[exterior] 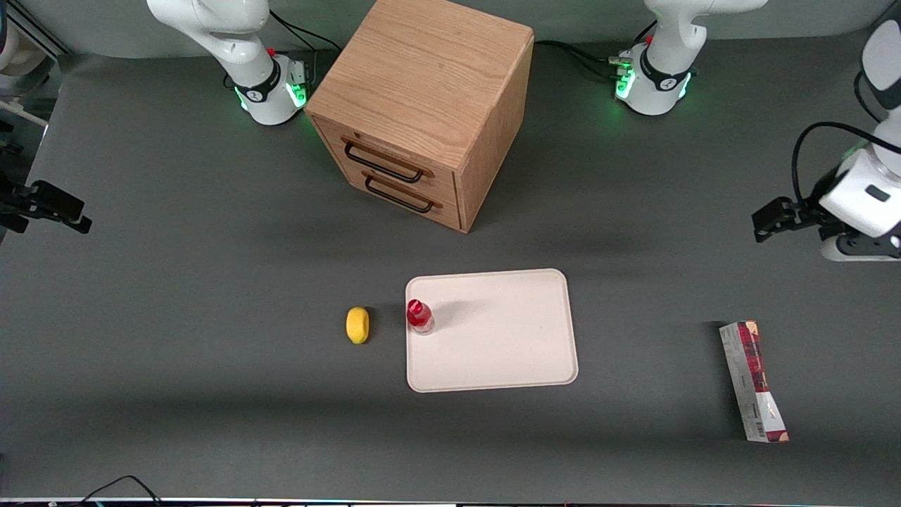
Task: Place red cookie box on tray
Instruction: 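Lower the open left gripper over the red-and-white cookie box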
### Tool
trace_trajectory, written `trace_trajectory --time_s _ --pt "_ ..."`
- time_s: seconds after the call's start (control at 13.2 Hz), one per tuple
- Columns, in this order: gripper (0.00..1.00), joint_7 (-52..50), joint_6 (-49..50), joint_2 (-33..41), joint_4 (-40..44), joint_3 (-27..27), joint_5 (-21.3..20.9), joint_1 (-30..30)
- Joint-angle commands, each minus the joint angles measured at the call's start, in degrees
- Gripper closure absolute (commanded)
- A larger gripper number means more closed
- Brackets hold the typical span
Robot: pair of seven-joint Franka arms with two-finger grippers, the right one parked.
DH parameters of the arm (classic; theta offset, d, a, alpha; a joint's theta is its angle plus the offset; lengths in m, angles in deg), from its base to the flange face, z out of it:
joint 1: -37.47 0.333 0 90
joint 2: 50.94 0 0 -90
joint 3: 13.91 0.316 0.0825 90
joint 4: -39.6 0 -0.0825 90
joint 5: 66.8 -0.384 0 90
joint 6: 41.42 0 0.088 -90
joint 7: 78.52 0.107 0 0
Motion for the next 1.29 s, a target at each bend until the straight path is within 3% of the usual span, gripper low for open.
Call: trace_trajectory --time_s 0.0,0.53,1.21 --pt "0.0 5.59 -0.11 -7.85 7.16 3.74 0.44 -0.26" --pt "0.0 5.87 -16.79 -23.07 8.84 6.3 1.32 0.01" --pt "0.0 8.33 -35.78 -36.34 8.67 6.92 1.76 0.97"
